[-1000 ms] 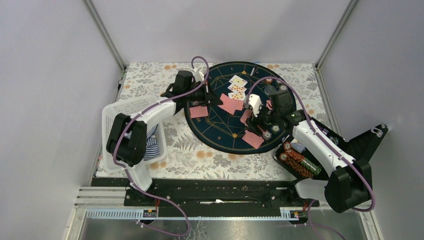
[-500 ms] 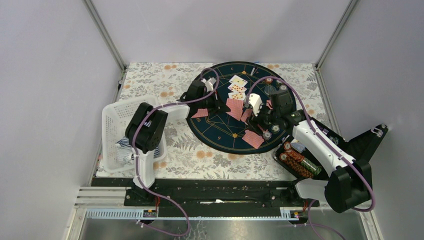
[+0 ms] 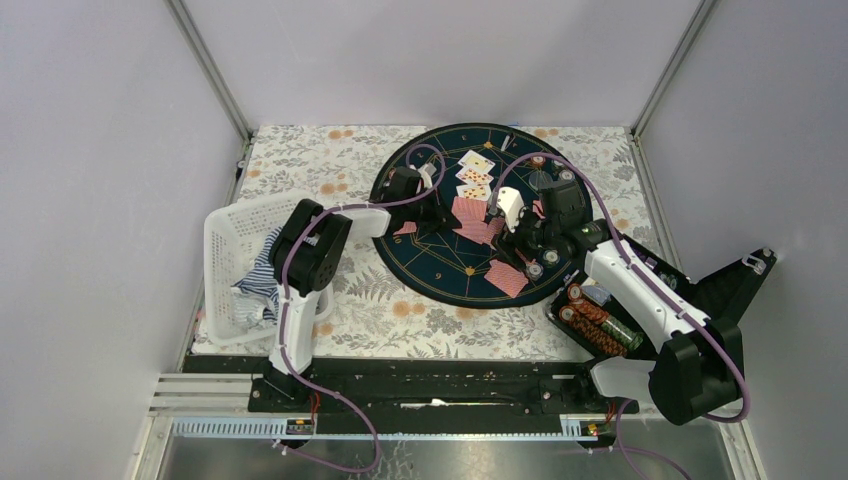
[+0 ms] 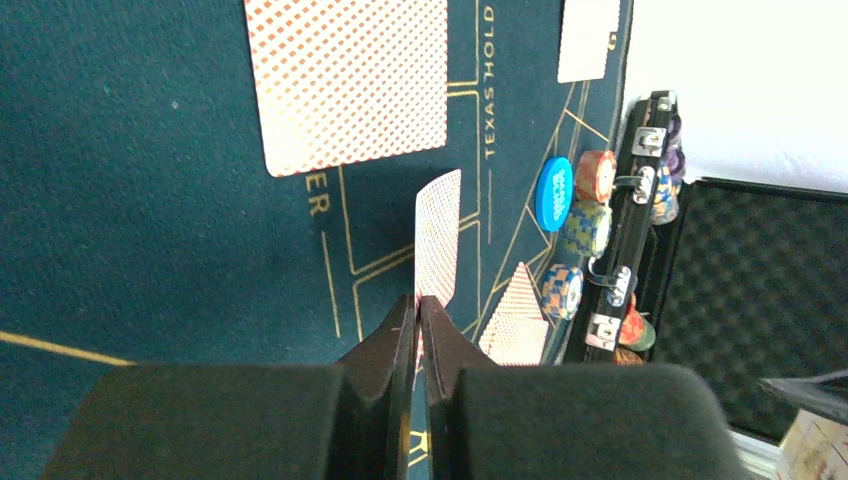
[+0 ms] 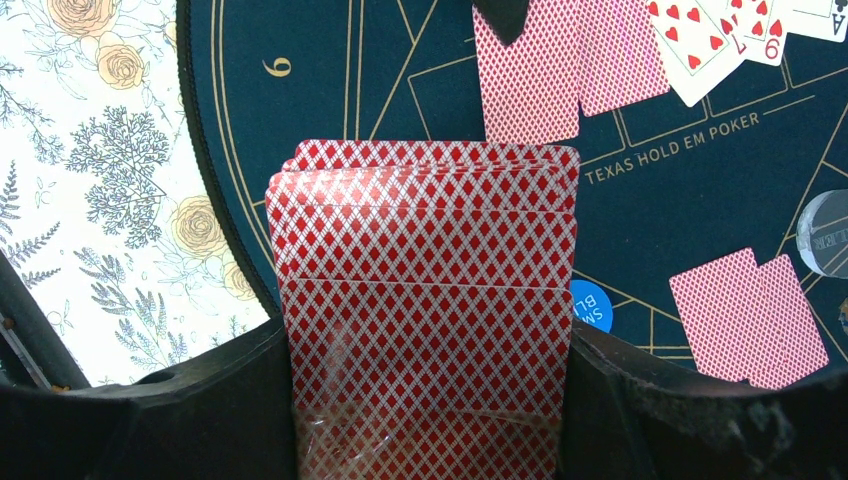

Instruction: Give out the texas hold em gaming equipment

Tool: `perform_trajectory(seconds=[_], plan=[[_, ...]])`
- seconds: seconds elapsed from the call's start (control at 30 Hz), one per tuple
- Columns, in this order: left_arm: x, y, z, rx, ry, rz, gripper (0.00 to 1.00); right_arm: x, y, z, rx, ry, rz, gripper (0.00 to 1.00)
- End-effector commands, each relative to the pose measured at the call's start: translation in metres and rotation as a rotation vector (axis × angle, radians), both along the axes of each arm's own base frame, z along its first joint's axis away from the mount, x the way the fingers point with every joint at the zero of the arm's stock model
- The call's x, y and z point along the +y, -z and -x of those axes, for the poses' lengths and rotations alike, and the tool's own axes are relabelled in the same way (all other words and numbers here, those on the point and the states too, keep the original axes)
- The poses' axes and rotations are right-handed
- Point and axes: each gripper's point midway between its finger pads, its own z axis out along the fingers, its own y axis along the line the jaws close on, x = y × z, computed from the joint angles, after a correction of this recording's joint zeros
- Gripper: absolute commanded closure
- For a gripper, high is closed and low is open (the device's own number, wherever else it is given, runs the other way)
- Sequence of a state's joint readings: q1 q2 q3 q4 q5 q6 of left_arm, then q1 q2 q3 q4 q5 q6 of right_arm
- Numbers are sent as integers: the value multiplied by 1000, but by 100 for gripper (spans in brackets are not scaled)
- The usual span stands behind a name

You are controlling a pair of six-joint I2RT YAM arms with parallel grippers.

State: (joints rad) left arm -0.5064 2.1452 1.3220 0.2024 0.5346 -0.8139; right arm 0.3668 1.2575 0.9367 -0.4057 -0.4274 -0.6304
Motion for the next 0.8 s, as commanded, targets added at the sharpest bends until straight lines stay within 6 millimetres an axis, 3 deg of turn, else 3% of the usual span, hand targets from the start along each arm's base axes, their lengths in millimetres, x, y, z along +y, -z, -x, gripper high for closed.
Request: perform_trajectory(seconds=[0.0,0.2,0.33,0.47,0.63,0.73,0.77], plan=[[4,-4,-20,-71,-42,-83,77,6,-13,-10,-55,0,-22,100],[17,-11,-17,-98,-41,-172,46,8,-15,-9,-51,-4,-33,100],[30,-32,-17,-162,-38,-237,29,14,-17,-4,-29,-32,-59,100],[47,-64,-12,-259,-13,-325,3,19,-21,1,-11,-57,-86,100],[62,-80,14,-335,89,-445,1,27,-26,7,18,-88,-125,100],[65,-88,35,-348,137,-376,1,29,-31,9,24,-91,-144,100],[66,-103,40,-388,135,-315,1,30,-32,9,24,-89,-150,100]])
